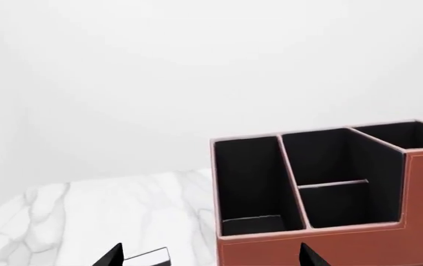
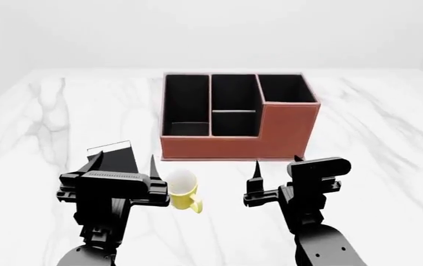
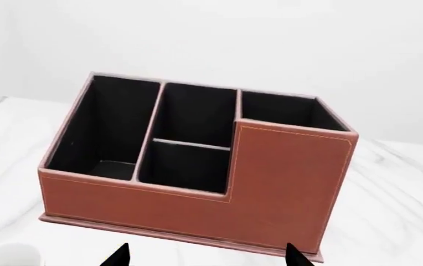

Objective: Pick up the yellow and white mug and place it to the right of the caddy.

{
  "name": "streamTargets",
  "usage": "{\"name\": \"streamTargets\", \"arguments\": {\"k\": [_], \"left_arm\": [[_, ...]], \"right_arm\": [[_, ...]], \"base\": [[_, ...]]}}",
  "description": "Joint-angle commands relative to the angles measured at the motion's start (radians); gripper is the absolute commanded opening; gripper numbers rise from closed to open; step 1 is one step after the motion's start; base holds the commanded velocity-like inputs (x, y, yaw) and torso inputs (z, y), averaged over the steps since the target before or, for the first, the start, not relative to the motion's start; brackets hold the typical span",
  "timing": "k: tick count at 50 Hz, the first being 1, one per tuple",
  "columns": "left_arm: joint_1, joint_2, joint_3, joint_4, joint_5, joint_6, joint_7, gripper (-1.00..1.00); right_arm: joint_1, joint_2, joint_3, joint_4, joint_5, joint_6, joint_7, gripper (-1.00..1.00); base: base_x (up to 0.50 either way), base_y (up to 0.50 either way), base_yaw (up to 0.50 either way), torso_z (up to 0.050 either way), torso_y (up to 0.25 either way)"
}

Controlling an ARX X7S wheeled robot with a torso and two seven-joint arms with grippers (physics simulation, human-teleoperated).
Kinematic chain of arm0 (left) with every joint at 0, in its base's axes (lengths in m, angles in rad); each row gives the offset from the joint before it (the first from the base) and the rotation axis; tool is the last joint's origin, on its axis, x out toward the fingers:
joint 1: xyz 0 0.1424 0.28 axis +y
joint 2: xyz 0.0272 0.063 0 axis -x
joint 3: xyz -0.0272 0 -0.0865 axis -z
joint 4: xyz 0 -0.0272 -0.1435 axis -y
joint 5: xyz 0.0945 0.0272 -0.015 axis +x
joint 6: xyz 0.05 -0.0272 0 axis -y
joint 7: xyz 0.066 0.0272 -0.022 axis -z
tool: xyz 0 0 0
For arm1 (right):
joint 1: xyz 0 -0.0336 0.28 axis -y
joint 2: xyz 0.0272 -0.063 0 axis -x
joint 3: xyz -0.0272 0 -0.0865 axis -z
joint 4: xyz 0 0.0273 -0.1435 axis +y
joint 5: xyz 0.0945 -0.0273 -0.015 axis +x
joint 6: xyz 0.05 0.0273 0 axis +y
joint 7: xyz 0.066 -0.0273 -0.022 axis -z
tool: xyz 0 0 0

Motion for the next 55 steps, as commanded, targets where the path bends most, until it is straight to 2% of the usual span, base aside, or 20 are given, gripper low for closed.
{"name": "streamTargets", "arguments": {"k": [1, 4, 5, 7, 35, 55], "left_arm": [[-0.005, 0.004, 0.001, -0.015, 0.001, 0.007, 0.009, 1.0], [-0.005, 0.004, 0.001, -0.015, 0.001, 0.007, 0.009, 1.0], [0.041, 0.143, -0.084, 0.109, 0.237, -0.047, 0.189, 1.0], [0.021, 0.151, -0.107, 0.035, 0.199, -0.025, 0.188, 1.0], [0.013, 0.121, -0.092, 0.01, 0.138, -0.022, 0.144, 1.0], [0.01, 0.101, -0.086, 0.05, 0.118, -0.051, 0.102, 1.0]], "right_arm": [[0.004, -0.004, 0.003, 0.006, -0.007, 0.002, 0.002, 1.0], [0.004, -0.004, 0.003, 0.006, -0.007, 0.002, 0.002, 1.0], [-0.035, -0.089, 0.154, -0.135, -0.112, 0.107, -0.142, 1.0], [-0.024, -0.096, 0.125, -0.06, -0.116, 0.052, -0.15, 1.0], [-0.015, -0.071, 0.074, -0.03, -0.099, 0.027, -0.127, 1.0], [-0.028, 0.057, 0.008, -0.266, -0.025, 0.191, -0.276, 1.0]], "base": [[0.0, 0.0, 0.0, 0.0, 0.0], [0.0, 0.0, 0.0, 0.0, 0.0], [0.0, 0.0, 0.0, 0.0, 0.0], [0.0, 0.0, 0.0, 0.0, 0.0], [0.25, -0.04, 0.0, 0.0, 0.0], [0.0, 0.0, 0.0, 0.0, 0.0]]}}
